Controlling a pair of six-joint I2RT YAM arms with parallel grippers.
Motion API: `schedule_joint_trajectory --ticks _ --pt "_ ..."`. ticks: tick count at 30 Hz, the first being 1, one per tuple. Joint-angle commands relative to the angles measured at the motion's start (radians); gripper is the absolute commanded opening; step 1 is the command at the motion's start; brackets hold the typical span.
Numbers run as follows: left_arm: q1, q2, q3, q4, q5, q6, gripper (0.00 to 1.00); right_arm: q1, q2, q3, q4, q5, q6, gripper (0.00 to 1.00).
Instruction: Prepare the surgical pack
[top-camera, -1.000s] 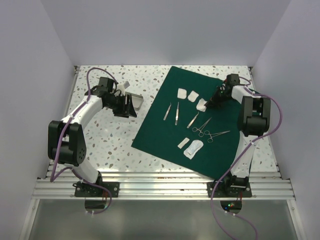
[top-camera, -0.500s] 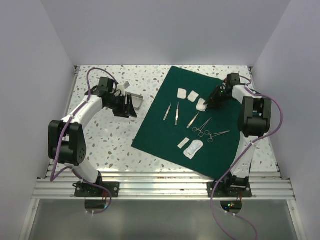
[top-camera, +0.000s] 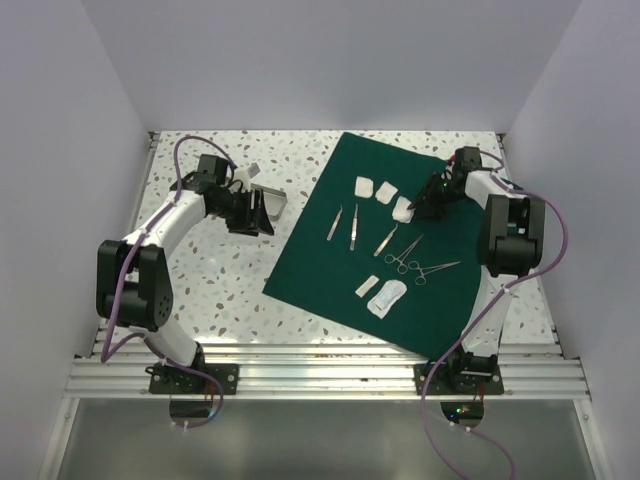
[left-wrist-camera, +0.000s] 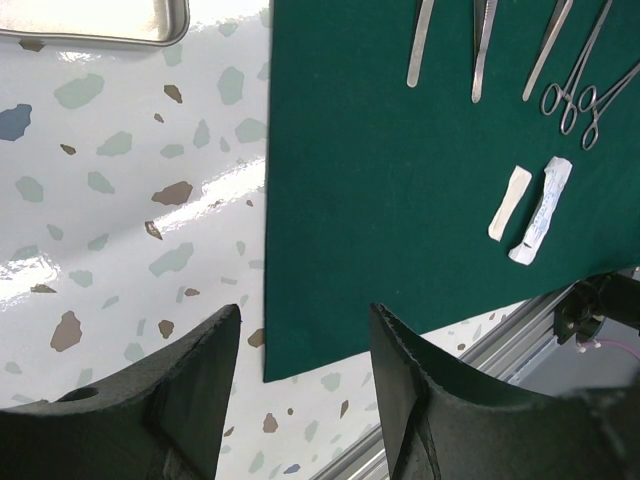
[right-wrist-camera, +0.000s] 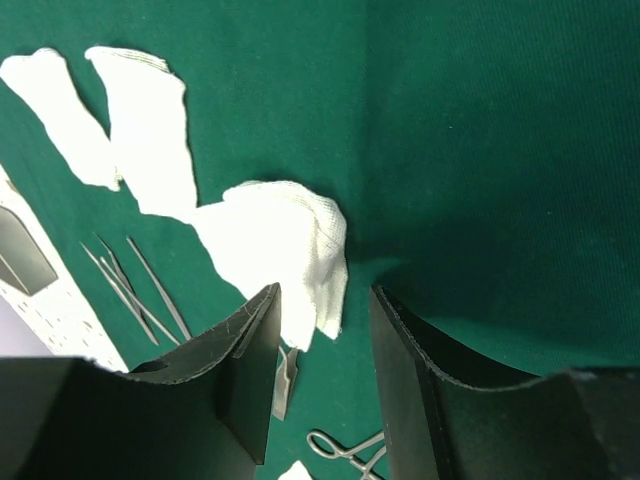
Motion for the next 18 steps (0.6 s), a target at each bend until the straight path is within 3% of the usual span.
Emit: schedule_joint_trajectory --ticks 1,18 --pt "-0.004 0.003 0.004 0.008 0.026 0.019 0.57 0.005 -0.005 -0.003 0.029 -0.036 -0.010 0.44" --pt "-0.004 -0.009 0.004 0.002 0.018 0.018 0.57 0.038 0.057 0.037 0.055 -0.036 0.006 0.38"
